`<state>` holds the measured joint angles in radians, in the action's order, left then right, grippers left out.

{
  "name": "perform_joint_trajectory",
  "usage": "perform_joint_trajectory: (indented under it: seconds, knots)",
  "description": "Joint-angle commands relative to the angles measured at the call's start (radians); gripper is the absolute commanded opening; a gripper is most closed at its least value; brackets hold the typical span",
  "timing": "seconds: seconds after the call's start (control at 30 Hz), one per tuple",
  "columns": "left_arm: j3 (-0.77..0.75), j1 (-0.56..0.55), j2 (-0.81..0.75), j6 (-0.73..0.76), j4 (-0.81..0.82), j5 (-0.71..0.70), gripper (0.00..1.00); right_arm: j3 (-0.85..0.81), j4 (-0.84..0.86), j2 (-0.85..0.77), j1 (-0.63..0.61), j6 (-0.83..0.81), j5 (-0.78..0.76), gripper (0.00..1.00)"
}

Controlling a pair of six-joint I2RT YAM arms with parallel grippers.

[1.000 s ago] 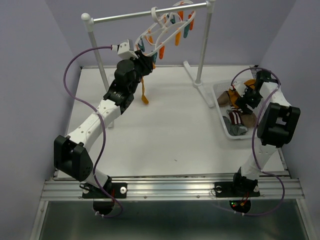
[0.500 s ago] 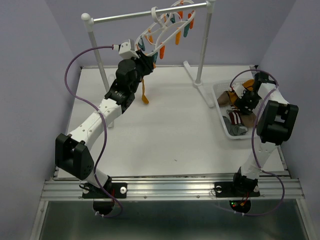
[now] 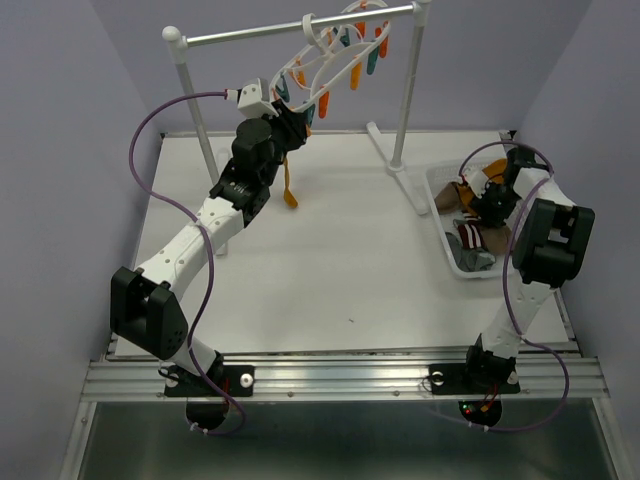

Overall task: Clip the socks to the hanger
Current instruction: Pick up the sock from the bin.

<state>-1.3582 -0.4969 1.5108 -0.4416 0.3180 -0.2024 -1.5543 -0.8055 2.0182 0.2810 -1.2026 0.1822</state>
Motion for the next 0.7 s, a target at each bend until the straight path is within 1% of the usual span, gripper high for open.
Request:
perform_joint_trajectory:
  seconds: [0.0, 0.07, 0.1, 0.17, 0.2, 0.23, 0.43, 0.63, 0.67]
  knots:
    - [-0.022, -0.008, 0.0, 0.023, -0.036, -0.023, 0.0, 0.011, 0.035, 0.007, 0.007, 0.012, -0.009, 0.38]
    - [-0.021, -0.006, -0.003, 0.023, -0.037, -0.025, 0.0, 0.013, 0.037, 0.005, 0.007, 0.017, -0.009, 0.31]
    - [-0.021, -0.008, -0.001, 0.023, -0.036, -0.026, 0.0, 0.011, 0.037, 0.004, 0.007, 0.02, -0.009, 0.24]
    - [-0.021, -0.008, -0.001, 0.021, -0.036, -0.031, 0.0, 0.003, 0.034, -0.003, 0.007, 0.023, -0.004, 0.17]
    - [-0.021, -0.008, 0.002, 0.021, -0.036, -0.029, 0.0, -0.001, 0.032, -0.009, 0.007, 0.028, -0.001, 0.09]
    - [-0.024, -0.008, 0.002, 0.021, -0.036, -0.026, 0.0, -0.009, 0.028, -0.025, 0.007, 0.049, 0.008, 0.07]
    - [-0.045, -0.008, 0.014, 0.015, -0.045, -0.014, 0.0, -0.099, -0.076, -0.14, 0.007, 0.116, 0.118, 0.06]
    - [-0.045, -0.006, 0.012, -0.005, -0.042, 0.038, 0.0, -0.167, -0.169, -0.289, -0.063, 0.175, 0.175, 0.08]
    - [-0.048, -0.008, 0.009, -0.006, -0.045, 0.049, 0.0, -0.176, -0.173, -0.305, -0.063, 0.189, 0.21, 0.08]
